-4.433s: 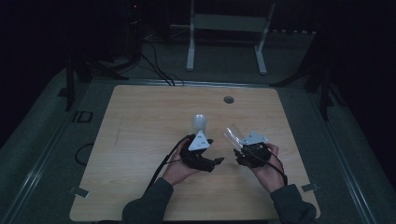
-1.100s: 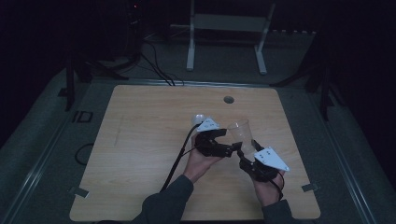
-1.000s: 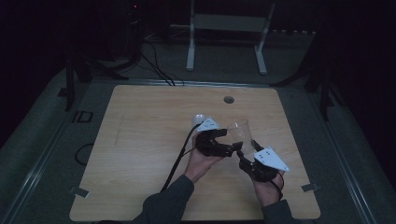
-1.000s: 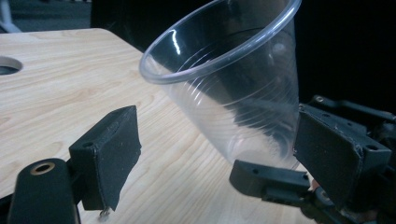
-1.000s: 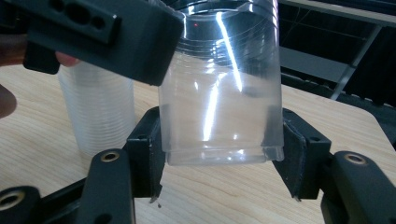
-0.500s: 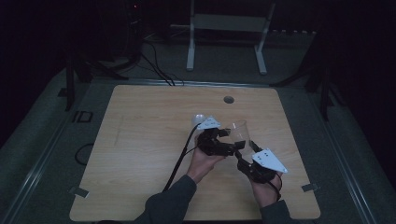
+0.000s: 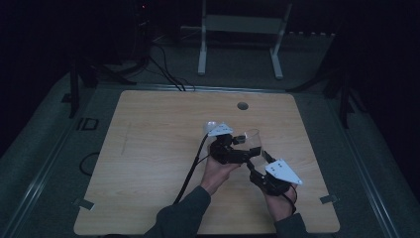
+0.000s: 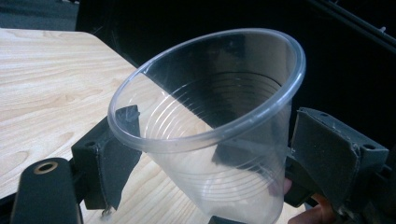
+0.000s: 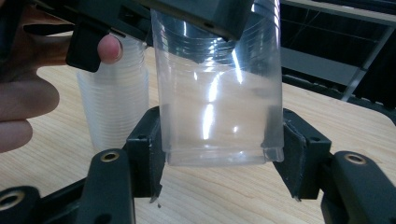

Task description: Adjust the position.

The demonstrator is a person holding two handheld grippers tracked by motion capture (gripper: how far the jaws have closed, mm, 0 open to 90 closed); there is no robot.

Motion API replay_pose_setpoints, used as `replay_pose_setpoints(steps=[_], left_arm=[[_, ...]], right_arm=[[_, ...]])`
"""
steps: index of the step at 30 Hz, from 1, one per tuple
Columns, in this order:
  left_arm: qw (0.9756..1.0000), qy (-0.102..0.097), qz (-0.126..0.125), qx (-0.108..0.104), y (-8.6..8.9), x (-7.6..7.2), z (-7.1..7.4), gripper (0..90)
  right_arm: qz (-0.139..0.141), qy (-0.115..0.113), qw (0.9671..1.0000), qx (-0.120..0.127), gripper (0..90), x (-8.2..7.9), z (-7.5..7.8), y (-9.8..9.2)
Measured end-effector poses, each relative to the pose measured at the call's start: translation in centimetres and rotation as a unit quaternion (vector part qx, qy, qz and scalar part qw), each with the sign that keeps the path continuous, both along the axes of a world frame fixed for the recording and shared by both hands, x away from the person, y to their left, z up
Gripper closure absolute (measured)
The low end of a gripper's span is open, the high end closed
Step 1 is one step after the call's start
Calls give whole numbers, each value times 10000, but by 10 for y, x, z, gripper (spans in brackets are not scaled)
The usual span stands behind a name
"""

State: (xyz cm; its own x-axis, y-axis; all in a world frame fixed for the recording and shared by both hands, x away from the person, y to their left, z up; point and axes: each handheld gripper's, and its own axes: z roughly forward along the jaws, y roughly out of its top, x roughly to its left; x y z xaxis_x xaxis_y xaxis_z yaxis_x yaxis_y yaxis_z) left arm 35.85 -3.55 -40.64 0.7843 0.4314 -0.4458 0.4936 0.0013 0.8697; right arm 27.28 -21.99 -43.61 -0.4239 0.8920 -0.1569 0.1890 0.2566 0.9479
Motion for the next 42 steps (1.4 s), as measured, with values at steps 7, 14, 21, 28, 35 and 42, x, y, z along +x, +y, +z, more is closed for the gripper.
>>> replay_pose_setpoints(steps=[7, 14, 21, 28, 35, 42], left_arm=[[9999, 25, 27, -101, 1, 0, 0, 228], [9999, -64, 40, -80, 1, -3, 2, 269], [9997, -227, 72, 25, 1, -6, 3, 294], [9991, -408, 102, 110, 0, -9, 4, 300], [9979, -588, 178, 227, 0, -11, 5, 302], [9957, -771, 332, 385, 1, -12, 7, 308]], right_arm=[[10, 31, 10000, -18, 411, 1, 0, 0], [36, 48, 10000, -61, 409, 1, 0, 0], [95, 103, 9998, -110, 401, 2, 1, -1], [162, 195, 9995, -205, 381, 3, 2, 0], [193, 260, 9991, -263, 353, 3, 1, 1], [181, 318, 9990, -246, 335, 4, 1, 0]])
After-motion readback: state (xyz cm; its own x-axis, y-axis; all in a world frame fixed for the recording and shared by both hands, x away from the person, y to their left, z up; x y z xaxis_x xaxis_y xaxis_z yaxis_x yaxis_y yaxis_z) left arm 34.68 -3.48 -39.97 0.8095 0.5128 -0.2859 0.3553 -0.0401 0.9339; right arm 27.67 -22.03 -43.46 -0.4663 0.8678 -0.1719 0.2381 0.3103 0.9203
